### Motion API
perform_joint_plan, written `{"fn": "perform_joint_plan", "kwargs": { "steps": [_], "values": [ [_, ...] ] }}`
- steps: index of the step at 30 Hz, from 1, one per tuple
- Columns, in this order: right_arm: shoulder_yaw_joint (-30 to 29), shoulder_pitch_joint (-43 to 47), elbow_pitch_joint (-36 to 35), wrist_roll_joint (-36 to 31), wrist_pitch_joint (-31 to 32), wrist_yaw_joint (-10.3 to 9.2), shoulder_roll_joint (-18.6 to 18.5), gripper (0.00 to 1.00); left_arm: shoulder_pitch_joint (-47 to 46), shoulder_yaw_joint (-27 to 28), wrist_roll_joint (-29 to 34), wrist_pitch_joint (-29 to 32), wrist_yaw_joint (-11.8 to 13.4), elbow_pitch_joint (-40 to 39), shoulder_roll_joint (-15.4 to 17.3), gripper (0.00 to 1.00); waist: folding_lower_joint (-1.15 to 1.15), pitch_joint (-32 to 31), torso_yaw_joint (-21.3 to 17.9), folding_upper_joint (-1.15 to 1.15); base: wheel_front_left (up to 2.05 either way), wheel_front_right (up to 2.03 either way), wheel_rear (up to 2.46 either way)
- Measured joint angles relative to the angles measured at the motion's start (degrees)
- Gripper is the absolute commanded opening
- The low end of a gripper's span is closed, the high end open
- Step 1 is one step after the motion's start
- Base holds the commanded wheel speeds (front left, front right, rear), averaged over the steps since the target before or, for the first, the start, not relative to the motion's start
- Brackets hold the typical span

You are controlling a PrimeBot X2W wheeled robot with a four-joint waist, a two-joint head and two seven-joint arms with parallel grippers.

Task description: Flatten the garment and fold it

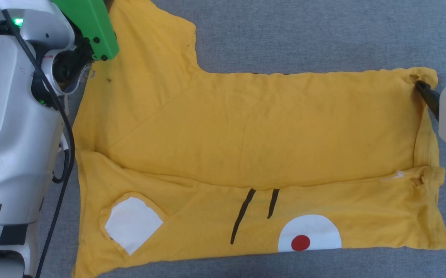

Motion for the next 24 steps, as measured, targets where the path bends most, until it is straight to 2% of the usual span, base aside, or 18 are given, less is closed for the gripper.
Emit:
{"fn": "perform_joint_plan", "kwargs": {
  "steps": [3,4,6,13,18,24],
  "values": [
    [1.97,-1.05,1.56,-0.16,0.99,-0.01,-0.44,1.00,0.74,-0.08,-0.19,-0.20,0.00,-1.75,-0.08,0.00,0.00,0.53,0.58,0.00,0.00,0.00,0.00],
    [2.23,-1.42,1.97,-0.07,1.40,-0.01,-0.57,0.45,1.15,-0.02,-0.29,-0.40,0.00,-2.24,-0.07,0.00,0.00,0.75,0.76,0.00,0.00,0.00,0.00],
    [2.55,-2.29,2.53,0.45,2.02,-0.01,-0.74,0.00,2.11,0.03,-0.44,-0.52,0.00,-2.96,0.01,0.00,0.00,1.03,1.14,0.00,0.00,0.00,0.00],
    [2.01,-2.89,4.16,1.41,0.85,0.00,-0.33,0.00,4.61,2.12,-3.05,-2.76,-0.18,-4.88,0.01,0.00,0.00,-0.70,1.78,0.00,0.00,0.00,0.00],
    [1.65,-2.74,4.44,2.12,-1.55,0.00,-0.19,0.00,7.14,4.35,-4.27,-4.15,-0.44,-9.42,1.05,0.00,0.00,-4.05,1.71,0.00,0.00,0.00,0.00],
    [1.22,1.34,5.05,3.05,-2.94,0.00,-0.36,0.00,16.17,5.39,-6.42,-3.89,0.16,-16.75,2.86,0.00,-0.01,-9.22,1.73,0.00,0.00,0.00,0.00]
  ]
}}
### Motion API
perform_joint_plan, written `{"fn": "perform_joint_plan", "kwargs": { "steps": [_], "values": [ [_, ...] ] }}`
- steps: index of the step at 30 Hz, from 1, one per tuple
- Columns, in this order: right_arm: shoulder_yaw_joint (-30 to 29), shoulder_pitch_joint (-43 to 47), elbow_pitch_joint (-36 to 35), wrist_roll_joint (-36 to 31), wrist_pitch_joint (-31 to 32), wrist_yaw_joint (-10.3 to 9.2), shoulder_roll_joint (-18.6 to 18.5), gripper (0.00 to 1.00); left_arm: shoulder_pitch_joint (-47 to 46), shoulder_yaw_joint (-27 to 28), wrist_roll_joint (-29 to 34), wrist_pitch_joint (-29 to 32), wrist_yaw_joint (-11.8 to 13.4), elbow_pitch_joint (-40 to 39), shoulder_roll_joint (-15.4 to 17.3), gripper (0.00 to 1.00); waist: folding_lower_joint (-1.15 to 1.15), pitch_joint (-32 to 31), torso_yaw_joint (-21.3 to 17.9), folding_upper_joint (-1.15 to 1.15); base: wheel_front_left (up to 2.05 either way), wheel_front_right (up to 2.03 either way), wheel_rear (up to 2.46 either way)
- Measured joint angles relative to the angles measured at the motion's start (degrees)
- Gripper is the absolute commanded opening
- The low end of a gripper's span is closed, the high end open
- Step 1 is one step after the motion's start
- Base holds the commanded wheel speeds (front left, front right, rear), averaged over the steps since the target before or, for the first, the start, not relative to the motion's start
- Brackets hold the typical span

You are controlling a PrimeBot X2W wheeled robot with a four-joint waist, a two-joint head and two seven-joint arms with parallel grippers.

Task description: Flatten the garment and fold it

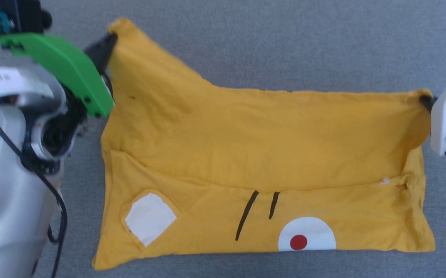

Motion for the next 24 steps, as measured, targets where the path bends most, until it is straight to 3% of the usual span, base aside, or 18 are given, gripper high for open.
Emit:
{"fn": "perform_joint_plan", "kwargs": {
  "steps": [14,24],
  "values": [
    [-3.67,15.01,-0.24,2.05,-0.25,0.00,2.49,0.00,27.09,4.27,-3.86,-3.82,5.13,-9.10,1.38,0.00,0.00,-10.14,1.07,0.00,0.00,0.00,0.00],
    [-4.44,21.00,1.79,1.42,-0.01,0.00,3.85,0.00,40.65,6.31,-6.65,-8.24,7.11,-8.72,-1.93,0.00,0.00,-11.32,1.36,0.00,0.00,0.00,0.00]
  ]
}}
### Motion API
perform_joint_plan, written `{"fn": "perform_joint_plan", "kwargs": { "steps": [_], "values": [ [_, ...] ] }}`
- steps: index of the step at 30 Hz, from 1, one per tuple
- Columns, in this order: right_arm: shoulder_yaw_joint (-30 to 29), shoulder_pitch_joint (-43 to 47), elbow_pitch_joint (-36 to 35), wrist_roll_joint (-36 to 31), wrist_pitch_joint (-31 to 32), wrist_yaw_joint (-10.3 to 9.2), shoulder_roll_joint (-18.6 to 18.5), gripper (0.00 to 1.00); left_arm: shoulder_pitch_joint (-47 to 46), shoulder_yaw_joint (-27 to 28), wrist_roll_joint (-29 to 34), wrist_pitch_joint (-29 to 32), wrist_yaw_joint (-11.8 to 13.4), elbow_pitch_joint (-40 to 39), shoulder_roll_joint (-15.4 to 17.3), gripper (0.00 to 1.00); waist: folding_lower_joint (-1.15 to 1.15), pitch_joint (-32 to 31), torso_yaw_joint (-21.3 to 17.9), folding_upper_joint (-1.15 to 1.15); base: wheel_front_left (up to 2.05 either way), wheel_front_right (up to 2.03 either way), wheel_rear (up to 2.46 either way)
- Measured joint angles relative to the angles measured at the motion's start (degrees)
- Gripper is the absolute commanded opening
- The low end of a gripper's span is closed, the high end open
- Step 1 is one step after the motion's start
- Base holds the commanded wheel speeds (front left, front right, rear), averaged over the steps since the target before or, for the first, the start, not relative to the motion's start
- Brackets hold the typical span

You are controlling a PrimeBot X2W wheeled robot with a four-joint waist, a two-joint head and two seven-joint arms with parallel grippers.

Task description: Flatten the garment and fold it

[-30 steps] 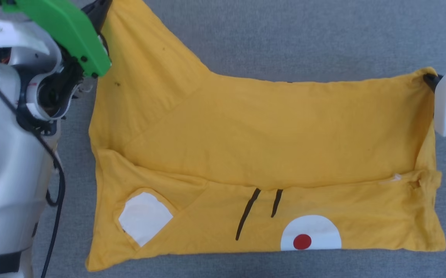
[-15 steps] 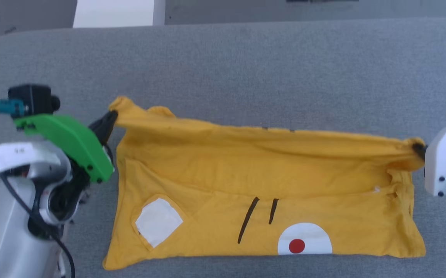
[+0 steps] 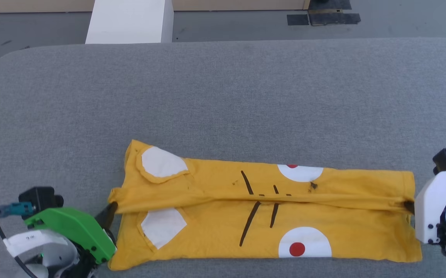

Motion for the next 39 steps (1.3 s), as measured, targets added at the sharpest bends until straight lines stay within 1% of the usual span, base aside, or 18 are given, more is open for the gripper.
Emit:
{"fn": "perform_joint_plan", "kwargs": {
  "steps": [5,8,9,10,11,15,18,21,24,26,28,30,32,33,37,39],
  "values": [
    [0.29,1.35,1.69,-0.19,-0.57,0.00,0.88,0.00,2.29,-0.37,-0.74,-0.47,0.21,3.07,-1.01,0.00,0.00,0.01,-0.23,0.00,0.00,0.00,0.00],
    [0.38,1.36,2.45,-0.16,-1.55,0.00,1.34,0.00,2.97,-0.73,-0.51,-0.36,1.09,5.26,-1.08,0.00,0.00,-0.46,-0.53,0.00,0.00,0.00,0.00],
    [0.27,1.36,2.70,-0.18,-2.53,0.00,1.63,0.00,3.13,-0.77,-0.51,-0.37,1.25,5.87,-1.14,0.27,0.00,-0.75,-0.59,0.00,0.00,0.00,0.00],
    [0.47,1.37,3.08,-0.18,-3.14,0.00,1.77,0.50,3.15,-0.88,-0.47,-0.33,1.44,6.48,-1.12,0.91,0.00,-1.09,-0.65,0.00,0.00,0.00,0.00],
    [0.64,1.43,3.24,-0.16,-3.50,0.00,1.82,1.00,3.15,-0.85,-0.47,-0.33,1.63,6.88,-1.15,1.00,0.00,-1.38,-0.69,0.00,0.00,0.00,0.00],
    [0.71,2.57,2.56,0.55,-4.04,0.00,1.32,1.00,3.19,-0.82,-0.13,0.20,2.71,7.94,-0.66,1.00,0.00,-3.09,-0.87,0.00,0.00,0.00,0.00],
    [0.66,4.40,-0.09,2.08,-3.39,0.00,-0.33,1.00,3.27,-0.55,0.19,0.91,3.57,7.59,0.44,1.00,0.00,-4.40,-1.05,0.00,0.00,0.00,0.00],
    [-0.13,6.57,-3.52,4.22,-0.59,0.00,-2.70,1.00,3.31,-0.18,0.86,1.86,4.71,6.66,1.83,1.00,0.00,-5.51,-1.25,0.00,0.00,0.00,0.00],
    [-3.21,8.96,-7.30,6.23,2.72,0.00,-4.36,1.00,3.28,1.38,1.23,1.37,5.60,4.39,2.52,1.00,0.00,-6.40,-1.38,0.00,0.00,0.00,0.00],
    [-6.44,9.54,-10.04,7.10,3.19,0.00,-4.56,1.00,3.14,2.55,2.74,-0.76,5.67,2.46,3.21,1.00,0.00,-6.75,-1.51,0.00,0.00,0.00,0.00],
    [-8.10,9.11,-11.87,7.30,2.34,0.00,-4.47,1.00,2.43,3.80,4.71,-5.34,4.59,0.57,3.76,1.00,0.00,-6.73,-1.71,0.00,0.00,0.00,0.00],
    [-8.45,7.89,-12.12,7.60,1.15,0.00,-3.77,1.00,1.01,3.94,8.46,-11.28,2.05,-0.85,4.83,1.00,0.00,-6.33,-1.84,0.00,0.00,0.00,0.00],
    [-7.25,6.93,-11.28,7.36,-0.44,0.00,-3.48,1.00,-0.43,3.71,11.43,-16.22,0.01,-0.85,5.25,1.00,0.00,-5.76,-1.82,0.00,0.00,0.00,0.00],
    [-6.30,6.43,-10.29,7.05,-1.55,0.00,-3.65,1.00,-0.96,3.50,13.34,-19.79,-1.18,-0.68,5.19,1.00,0.00,-5.42,-1.78,0.00,0.00,0.00,0.00],
    [-2.74,5.20,-4.57,6.93,-4.99,0.00,-3.68,1.00,-2.25,1.96,18.20,-30.74,-4.57,1.59,4.41,1.00,0.00,-4.06,-1.37,0.00,0.00,0.00,0.00],
    [-0.82,4.60,-1.71,6.94,-6.41,0.00,-3.71,1.00,-2.73,1.10,20.56,-35.22,-5.57,3.02,3.79,1.00,0.00,-3.33,-1.07,0.00,0.00,0.00,0.00]
  ]
}}
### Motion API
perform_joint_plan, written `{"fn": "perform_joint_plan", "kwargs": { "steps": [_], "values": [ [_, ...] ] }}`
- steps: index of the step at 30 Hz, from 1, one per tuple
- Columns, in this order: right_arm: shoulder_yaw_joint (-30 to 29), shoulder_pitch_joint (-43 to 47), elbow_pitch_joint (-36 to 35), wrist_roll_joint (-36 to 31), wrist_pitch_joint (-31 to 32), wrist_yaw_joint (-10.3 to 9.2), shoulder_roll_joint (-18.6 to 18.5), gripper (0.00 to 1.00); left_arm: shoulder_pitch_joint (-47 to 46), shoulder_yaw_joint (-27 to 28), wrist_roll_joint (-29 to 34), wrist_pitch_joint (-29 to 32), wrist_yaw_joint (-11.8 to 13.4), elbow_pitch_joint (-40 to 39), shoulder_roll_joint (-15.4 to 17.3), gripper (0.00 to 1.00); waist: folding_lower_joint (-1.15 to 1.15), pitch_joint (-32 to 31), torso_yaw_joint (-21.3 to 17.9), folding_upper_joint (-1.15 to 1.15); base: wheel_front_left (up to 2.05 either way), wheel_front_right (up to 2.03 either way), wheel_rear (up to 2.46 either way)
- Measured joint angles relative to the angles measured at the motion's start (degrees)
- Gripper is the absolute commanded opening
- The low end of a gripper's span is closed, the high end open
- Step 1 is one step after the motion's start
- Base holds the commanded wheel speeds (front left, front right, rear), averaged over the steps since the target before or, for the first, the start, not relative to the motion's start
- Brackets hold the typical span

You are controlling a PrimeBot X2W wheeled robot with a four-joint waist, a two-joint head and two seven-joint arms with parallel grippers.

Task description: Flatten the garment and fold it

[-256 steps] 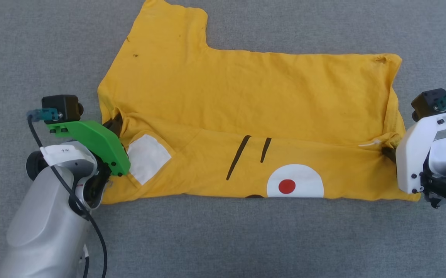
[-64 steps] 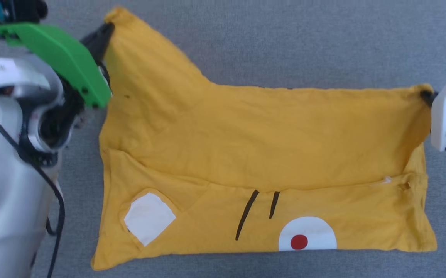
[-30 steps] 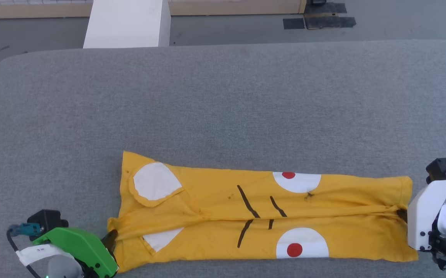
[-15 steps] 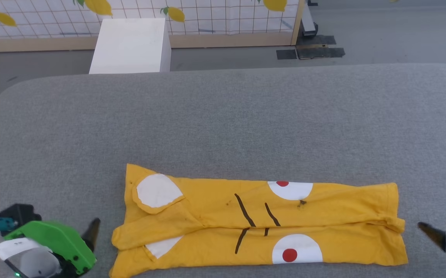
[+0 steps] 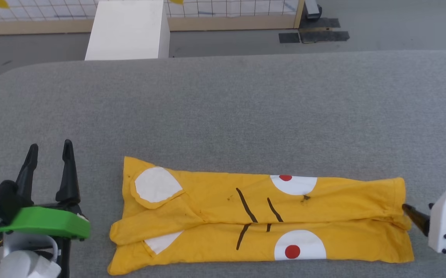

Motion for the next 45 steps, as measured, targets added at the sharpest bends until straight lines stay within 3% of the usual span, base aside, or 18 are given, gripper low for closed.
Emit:
{"fn": "perform_joint_plan", "kwargs": {
  "steps": [6,16,17,18,19,26,37,42,45],
  "values": [
    [4.09,-1.63,6.77,0.01,-1.15,0.00,0.34,1.00,-1.78,-0.18,4.65,-4.59,-1.04,3.12,-2.31,1.00,0.00,2.26,1.37,0.00,0.00,0.00,0.00],
    [9.31,-4.18,7.20,1.44,0.99,-0.04,-0.46,1.00,-2.15,4.37,9.70,-5.02,-4.10,1.94,-8.18,1.00,0.00,3.65,3.07,0.00,0.00,0.00,0.00],
    [9.67,-4.34,7.36,1.52,1.38,-0.04,-0.66,0.95,-2.15,4.85,10.29,-5.02,-4.56,1.92,-8.71,1.00,0.00,3.59,3.08,0.00,0.00,0.00,0.00],
    [9.85,-4.50,7.48,1.63,1.57,-0.03,-0.90,0.30,-2.14,5.31,10.65,-5.02,-4.91,1.98,-9.22,1.00,0.00,3.56,3.09,0.00,0.00,0.00,0.00],
    [9.85,-4.61,7.61,1.80,1.65,-0.03,-1.09,0.00,-2.13,5.64,10.91,-5.02,-5.20,2.00,-9.61,1.00,0.00,3.56,3.08,0.00,0.00,0.00,0.00],
    [5.15,-5.94,10.15,1.64,0.94,0.04,-0.47,0.00,-2.06,8.13,11.15,-5.02,-7.84,2.67,-12.56,1.00,0.00,3.75,2.49,0.00,0.00,0.00,0.00],
    [-9.78,-9.19,17.12,-8.68,2.00,0.03,-2.85,0.00,-2.10,7.88,9.40,-4.47,-10.36,7.92,-14.14,1.00,0.00,3.82,2.30,0.00,0.00,0.00,0.00],
    [-9.14,-9.85,15.79,-13.38,4.41,0.03,-4.23,0.00,-2.24,7.47,7.80,-3.91,-10.56,9.64,-14.72,1.00,0.00,3.52,2.51,0.00,0.00,0.00,0.00],
    [-5.46,-9.49,11.93,-13.73,9.82,0.03,-6.12,0.00,-2.24,7.84,7.33,-3.93,-10.51,10.20,-15.03,1.00,0.00,3.13,2.61,0.00,0.00,0.00,0.00]
  ]
}}
